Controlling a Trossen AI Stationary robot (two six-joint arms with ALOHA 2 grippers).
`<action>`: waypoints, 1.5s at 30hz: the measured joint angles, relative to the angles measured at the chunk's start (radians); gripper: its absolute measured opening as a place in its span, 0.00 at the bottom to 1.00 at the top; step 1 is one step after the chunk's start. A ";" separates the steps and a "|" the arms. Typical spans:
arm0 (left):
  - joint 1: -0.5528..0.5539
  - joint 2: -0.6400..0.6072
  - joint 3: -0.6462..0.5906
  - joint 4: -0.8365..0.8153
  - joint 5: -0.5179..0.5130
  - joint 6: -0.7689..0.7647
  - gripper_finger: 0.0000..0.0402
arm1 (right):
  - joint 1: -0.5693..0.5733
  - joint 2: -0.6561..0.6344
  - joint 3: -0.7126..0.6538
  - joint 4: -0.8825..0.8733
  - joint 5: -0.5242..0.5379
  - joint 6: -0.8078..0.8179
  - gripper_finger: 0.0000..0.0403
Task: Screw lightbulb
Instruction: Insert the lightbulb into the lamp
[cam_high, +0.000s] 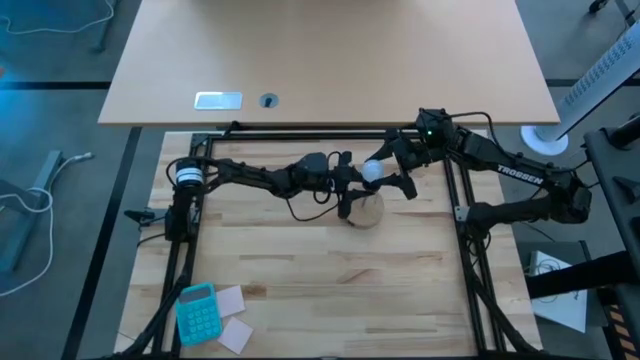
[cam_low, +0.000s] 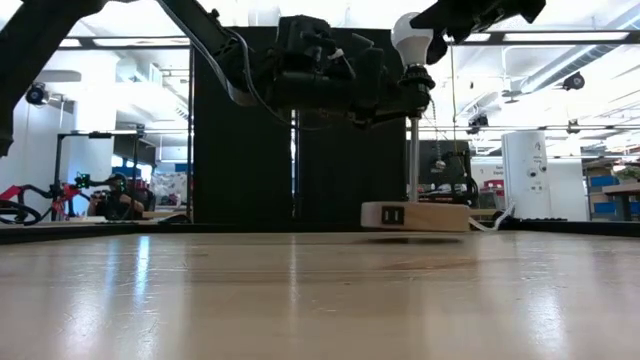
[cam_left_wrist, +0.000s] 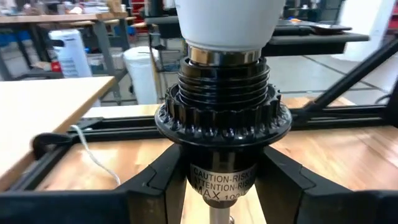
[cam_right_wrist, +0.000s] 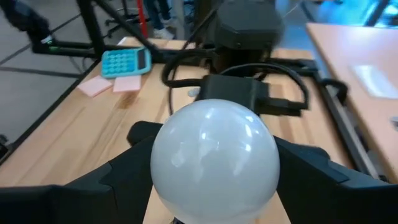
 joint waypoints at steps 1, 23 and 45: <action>0.001 -0.011 -0.003 -0.011 -0.013 0.000 0.36 | 0.000 -0.005 0.000 0.004 0.015 0.007 0.69; 0.004 -0.053 0.138 -0.238 -0.306 -0.013 0.36 | -0.002 -0.017 0.002 0.135 0.347 0.150 0.69; -0.008 -0.053 0.303 -0.394 -0.593 0.084 0.36 | -0.002 -0.016 0.000 0.247 0.633 0.341 0.69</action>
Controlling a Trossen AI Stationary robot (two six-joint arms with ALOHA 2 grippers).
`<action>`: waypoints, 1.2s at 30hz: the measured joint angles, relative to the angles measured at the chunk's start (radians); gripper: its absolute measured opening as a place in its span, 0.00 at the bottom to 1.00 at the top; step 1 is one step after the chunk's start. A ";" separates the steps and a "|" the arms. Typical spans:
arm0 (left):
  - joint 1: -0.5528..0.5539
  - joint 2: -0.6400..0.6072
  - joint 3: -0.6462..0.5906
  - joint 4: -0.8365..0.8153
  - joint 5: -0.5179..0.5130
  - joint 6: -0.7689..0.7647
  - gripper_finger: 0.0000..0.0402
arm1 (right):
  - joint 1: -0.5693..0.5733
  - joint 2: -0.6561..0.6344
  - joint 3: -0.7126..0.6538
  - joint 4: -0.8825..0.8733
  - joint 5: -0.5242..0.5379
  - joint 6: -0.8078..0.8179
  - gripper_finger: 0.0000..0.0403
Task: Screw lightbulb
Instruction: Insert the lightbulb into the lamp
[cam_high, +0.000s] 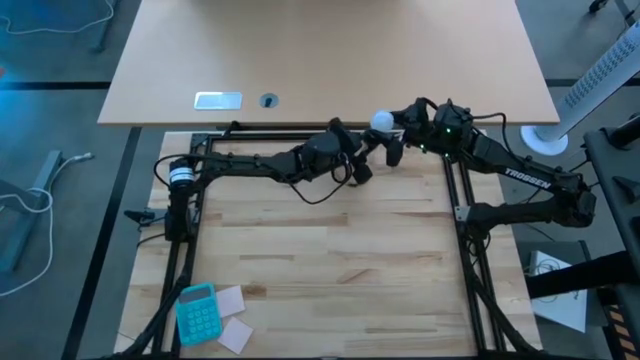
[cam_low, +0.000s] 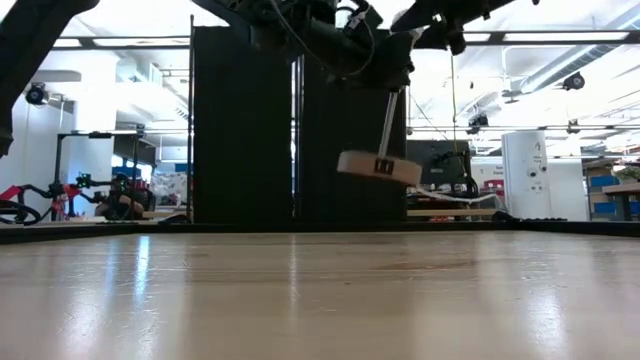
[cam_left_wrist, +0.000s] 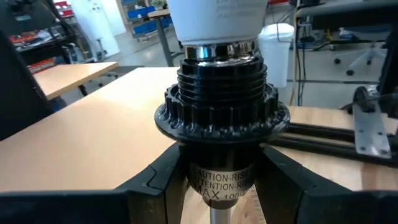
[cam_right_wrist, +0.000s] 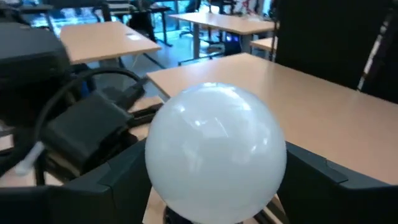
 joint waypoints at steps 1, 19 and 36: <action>0.000 0.000 0.009 -0.001 -0.007 0.000 0.36 | 0.000 0.002 0.000 -0.003 0.020 0.006 0.69; 0.001 -0.001 0.061 -0.025 -0.067 -0.032 0.36 | 0.002 0.007 -0.001 0.015 0.064 0.042 0.73; 0.029 -0.002 0.049 -0.050 0.001 -0.060 0.36 | 0.002 -0.005 -0.005 -0.032 -0.003 0.037 0.84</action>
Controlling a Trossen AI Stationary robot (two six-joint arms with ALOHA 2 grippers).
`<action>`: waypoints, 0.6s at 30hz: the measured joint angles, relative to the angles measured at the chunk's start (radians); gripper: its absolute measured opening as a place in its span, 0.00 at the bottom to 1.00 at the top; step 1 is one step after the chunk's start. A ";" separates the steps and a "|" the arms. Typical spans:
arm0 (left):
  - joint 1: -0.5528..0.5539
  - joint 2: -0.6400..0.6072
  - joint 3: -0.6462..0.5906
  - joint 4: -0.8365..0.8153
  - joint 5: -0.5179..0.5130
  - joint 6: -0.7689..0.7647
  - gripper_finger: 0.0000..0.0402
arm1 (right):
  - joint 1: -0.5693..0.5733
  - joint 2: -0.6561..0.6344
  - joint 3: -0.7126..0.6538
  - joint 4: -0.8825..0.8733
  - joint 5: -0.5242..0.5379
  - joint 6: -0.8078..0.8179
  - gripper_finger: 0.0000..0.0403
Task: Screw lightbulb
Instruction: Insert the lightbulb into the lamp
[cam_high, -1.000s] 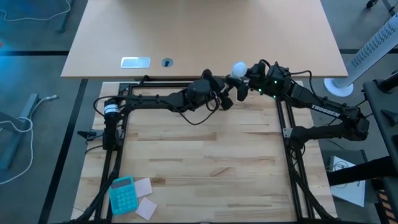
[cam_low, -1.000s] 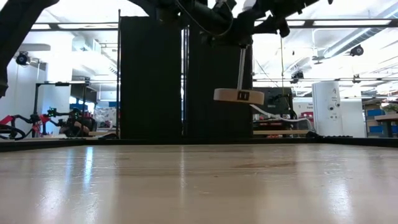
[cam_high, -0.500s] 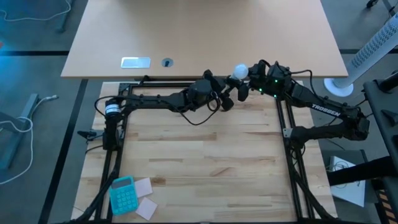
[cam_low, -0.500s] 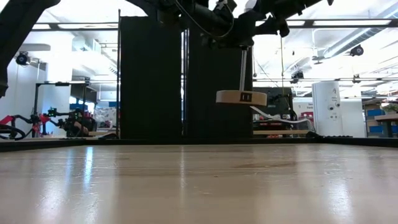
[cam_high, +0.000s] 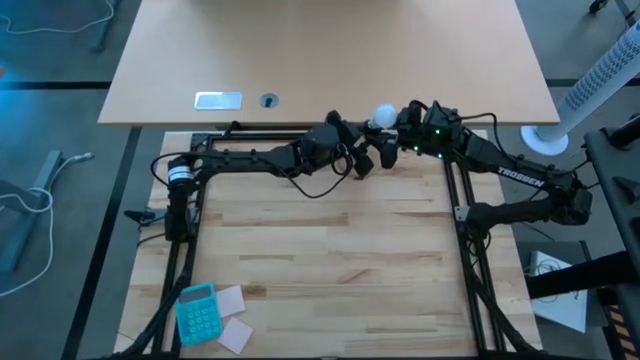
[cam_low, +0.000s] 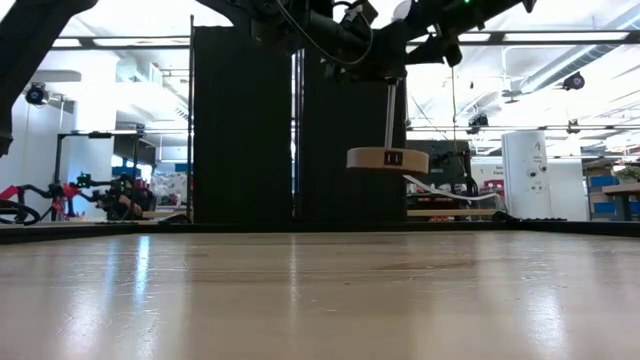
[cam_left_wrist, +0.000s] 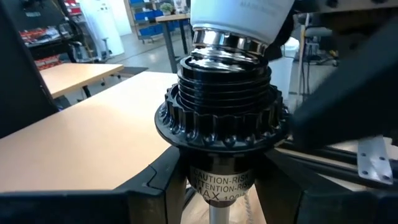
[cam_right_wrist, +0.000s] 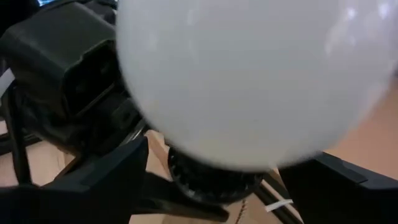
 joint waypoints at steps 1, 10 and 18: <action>0.001 0.000 0.000 -0.001 0.002 0.000 0.36 | 0.000 -0.003 0.000 0.001 0.000 0.000 0.85; 0.003 0.000 -0.004 -0.016 0.003 0.000 0.36 | -0.001 -0.046 0.001 0.010 -0.011 -0.027 0.85; 0.004 0.000 -0.004 -0.016 0.039 -0.013 0.36 | 0.000 -0.081 0.002 -0.011 -0.058 -0.073 0.85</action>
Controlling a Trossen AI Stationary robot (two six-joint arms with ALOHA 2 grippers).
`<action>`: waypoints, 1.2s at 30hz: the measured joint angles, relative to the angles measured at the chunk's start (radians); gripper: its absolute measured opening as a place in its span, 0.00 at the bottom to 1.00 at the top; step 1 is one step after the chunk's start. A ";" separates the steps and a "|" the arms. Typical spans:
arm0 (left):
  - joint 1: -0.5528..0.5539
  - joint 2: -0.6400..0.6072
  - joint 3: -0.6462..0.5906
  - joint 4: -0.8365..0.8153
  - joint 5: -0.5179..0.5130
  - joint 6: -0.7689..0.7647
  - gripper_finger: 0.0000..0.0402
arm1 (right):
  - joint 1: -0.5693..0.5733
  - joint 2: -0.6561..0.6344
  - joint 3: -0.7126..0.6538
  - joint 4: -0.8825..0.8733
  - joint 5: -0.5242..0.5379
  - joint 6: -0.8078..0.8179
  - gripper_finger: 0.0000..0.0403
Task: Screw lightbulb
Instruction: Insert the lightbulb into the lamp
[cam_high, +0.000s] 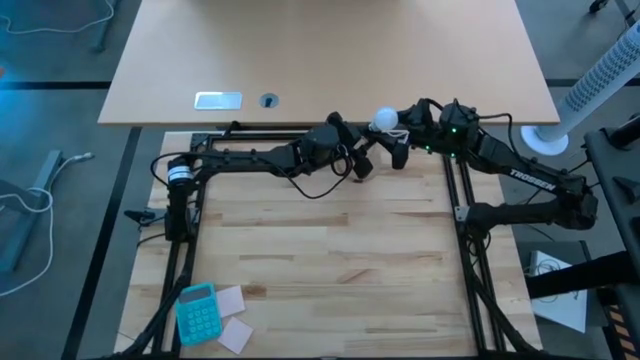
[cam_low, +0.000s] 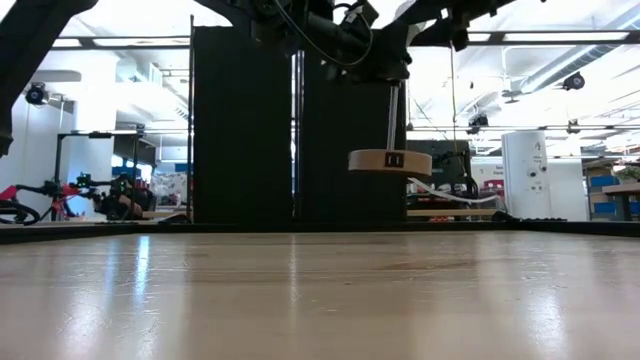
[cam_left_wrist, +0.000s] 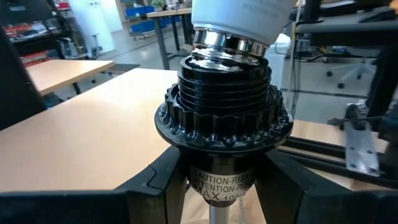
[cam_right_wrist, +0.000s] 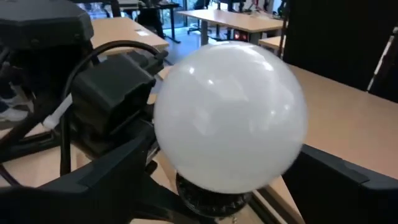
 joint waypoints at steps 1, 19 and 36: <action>0.000 0.000 0.000 0.000 0.018 -0.002 0.36 | 0.000 -0.002 0.000 -0.002 -0.002 -0.015 0.85; -0.002 0.002 -0.013 0.006 0.199 -0.003 0.36 | -0.002 -0.059 0.002 -0.049 -0.121 -0.141 0.85; -0.002 0.002 -0.013 0.040 0.310 -0.004 0.36 | -0.002 -0.077 0.002 -0.052 -0.255 -0.149 0.85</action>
